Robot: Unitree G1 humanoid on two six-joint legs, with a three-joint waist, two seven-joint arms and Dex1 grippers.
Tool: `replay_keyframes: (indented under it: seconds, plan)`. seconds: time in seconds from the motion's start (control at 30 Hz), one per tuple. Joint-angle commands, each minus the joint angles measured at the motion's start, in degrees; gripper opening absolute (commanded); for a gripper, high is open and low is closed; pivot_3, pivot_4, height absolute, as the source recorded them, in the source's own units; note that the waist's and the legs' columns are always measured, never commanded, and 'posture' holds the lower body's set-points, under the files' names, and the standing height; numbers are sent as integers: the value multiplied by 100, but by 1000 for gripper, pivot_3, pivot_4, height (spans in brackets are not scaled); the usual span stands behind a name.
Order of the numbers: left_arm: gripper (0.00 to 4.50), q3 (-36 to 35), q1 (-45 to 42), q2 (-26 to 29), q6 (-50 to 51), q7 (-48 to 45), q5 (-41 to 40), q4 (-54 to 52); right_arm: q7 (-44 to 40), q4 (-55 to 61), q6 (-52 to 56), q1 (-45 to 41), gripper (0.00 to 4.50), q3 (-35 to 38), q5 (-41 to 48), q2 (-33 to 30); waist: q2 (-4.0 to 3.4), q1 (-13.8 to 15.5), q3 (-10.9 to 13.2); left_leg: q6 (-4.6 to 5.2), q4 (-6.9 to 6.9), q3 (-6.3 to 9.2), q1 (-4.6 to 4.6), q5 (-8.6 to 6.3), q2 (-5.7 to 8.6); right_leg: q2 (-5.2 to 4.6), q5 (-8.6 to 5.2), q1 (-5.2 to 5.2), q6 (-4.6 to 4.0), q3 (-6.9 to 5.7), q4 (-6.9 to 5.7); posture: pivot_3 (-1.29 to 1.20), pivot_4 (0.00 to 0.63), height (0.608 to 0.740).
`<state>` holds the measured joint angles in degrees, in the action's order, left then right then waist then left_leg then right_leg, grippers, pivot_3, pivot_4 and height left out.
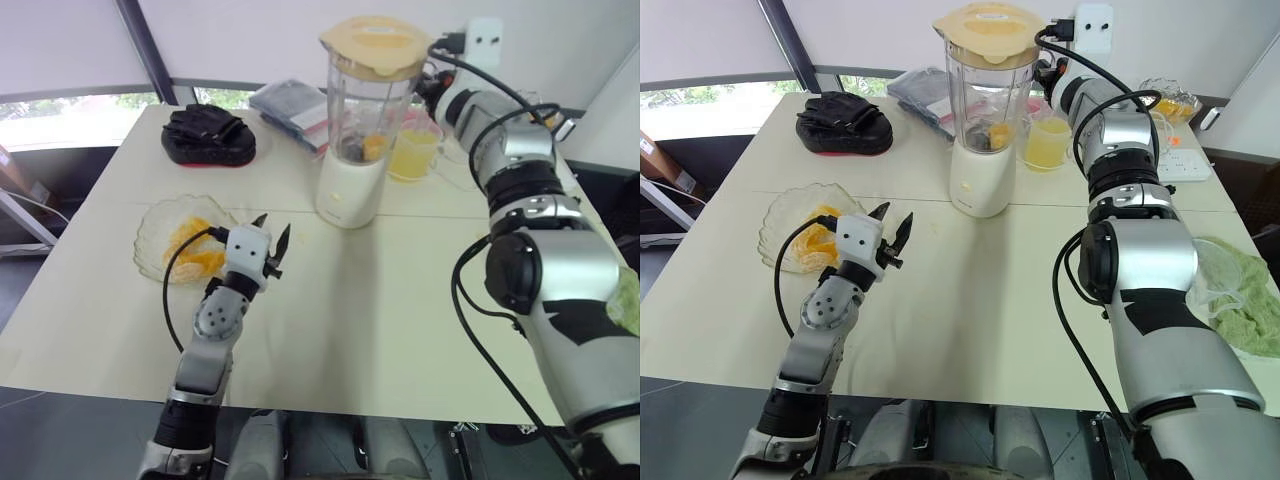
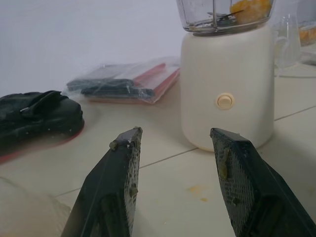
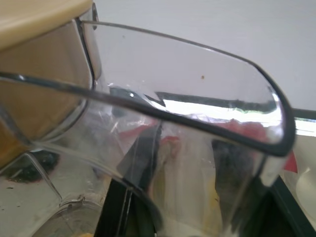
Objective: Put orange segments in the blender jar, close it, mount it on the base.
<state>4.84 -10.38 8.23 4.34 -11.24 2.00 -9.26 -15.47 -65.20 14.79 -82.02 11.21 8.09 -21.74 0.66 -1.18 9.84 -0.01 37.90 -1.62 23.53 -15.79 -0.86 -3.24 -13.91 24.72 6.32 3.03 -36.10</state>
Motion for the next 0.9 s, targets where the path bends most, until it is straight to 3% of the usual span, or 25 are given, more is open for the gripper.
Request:
replay_keyframes:
  seconds: [0.03,0.3,0.47,0.9]
  plan:
    - [2288,33,-70,5,-120,-9,29,-123,-50,307,72,10,1291,109,131,35,0,-1,0,0,0,0,0,0,0,0,0,0,0,0,0,0,150,740]
    - [2288,62,-16,-2,-134,19,61,-129,-61,285,-13,134,1291,102,52,25,0,-1,-1,0,1,0,-3,0,0,1,0,0,0,-1,-5,0,150,740]
    - [2289,71,-18,2,-136,14,70,-117,-50,280,-87,121,3465,64,-14,-15,0,2,-1,0,2,-1,-3,0,0,0,0,-1,0,0,-5,0,150,740]
    - [2289,80,-88,-21,-147,24,85,-42,-89,1000,289,769,3465,11,36,-5,0,11,-1,-1,5,-1,-3,1,1,0,1,-3,1,-1,-6,0,150,740]
